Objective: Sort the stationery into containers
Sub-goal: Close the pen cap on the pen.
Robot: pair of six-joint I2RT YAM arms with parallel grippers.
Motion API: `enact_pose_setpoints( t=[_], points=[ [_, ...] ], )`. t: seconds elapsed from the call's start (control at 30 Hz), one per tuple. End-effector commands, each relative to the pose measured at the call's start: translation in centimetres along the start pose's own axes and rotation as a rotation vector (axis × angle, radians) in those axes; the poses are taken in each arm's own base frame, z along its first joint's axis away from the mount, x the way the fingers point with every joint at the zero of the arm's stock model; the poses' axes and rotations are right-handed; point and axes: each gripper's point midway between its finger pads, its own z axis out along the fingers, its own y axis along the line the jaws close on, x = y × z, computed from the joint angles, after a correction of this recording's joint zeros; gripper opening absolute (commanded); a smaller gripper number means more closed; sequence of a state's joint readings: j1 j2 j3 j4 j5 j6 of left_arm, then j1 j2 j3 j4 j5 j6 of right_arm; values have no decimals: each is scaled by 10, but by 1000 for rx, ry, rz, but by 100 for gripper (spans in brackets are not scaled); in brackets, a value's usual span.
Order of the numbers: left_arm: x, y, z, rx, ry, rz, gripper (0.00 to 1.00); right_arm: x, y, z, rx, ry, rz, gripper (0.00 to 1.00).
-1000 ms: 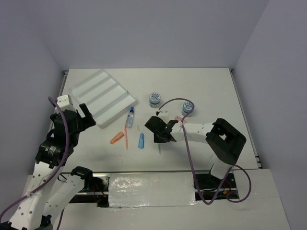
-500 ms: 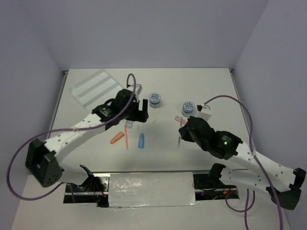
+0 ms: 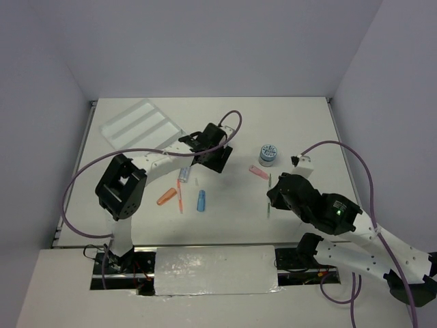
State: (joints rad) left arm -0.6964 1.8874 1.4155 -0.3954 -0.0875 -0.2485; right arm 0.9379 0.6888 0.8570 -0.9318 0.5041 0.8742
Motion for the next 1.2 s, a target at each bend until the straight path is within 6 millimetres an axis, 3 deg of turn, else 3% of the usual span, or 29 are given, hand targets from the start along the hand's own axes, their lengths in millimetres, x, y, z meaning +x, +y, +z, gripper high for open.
enact_pose_setpoints(
  t=[0.0,0.23,0.47,0.8,1.0,1.03,1.17],
  points=[
    [-12,-7,11,33,-7,56,70,-2,3,-1,-10,4,-28,0],
    [8,-11,39,40,59,52,61,2,3,2,-23,10,-49,0],
    [7,-8,49,11,59,59,63,9,3,4,-35,26,-59,0],
    [29,-5,64,0,117,56,58,9,4,4,-44,30,-62,0],
    [40,-8,68,20,143,54,39,10,7,5,-57,32,-57,0],
    [41,-9,68,27,148,55,31,12,8,5,-64,35,-58,0],
    [44,-16,67,62,154,43,15,13,13,5,-99,35,-57,0]
  ],
)
